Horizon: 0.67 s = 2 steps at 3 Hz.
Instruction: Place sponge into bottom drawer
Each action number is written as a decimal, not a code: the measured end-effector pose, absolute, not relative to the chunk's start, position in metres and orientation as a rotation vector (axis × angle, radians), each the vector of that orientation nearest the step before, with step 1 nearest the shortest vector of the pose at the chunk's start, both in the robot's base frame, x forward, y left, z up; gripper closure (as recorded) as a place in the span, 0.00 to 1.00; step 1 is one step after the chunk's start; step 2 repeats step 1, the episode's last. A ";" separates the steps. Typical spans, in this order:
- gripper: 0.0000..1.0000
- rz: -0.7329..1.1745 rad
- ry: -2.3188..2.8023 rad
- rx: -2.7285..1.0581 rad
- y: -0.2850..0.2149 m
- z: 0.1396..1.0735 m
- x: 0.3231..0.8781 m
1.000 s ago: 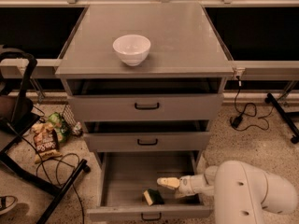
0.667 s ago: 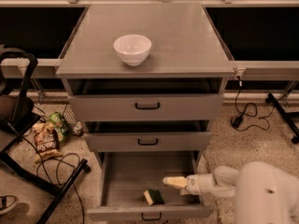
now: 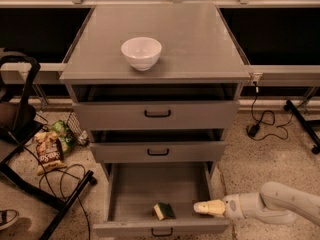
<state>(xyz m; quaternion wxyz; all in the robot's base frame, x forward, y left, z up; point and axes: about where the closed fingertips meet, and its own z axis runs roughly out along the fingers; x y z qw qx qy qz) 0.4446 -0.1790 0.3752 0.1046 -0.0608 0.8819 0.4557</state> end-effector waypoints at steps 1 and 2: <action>0.00 1.286 2.697 -0.262 -0.176 0.424 0.396; 0.00 1.286 2.697 -0.262 -0.176 0.424 0.396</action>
Offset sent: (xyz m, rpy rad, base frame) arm 0.0000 0.0000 0.0000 0.0000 0.0000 0.0000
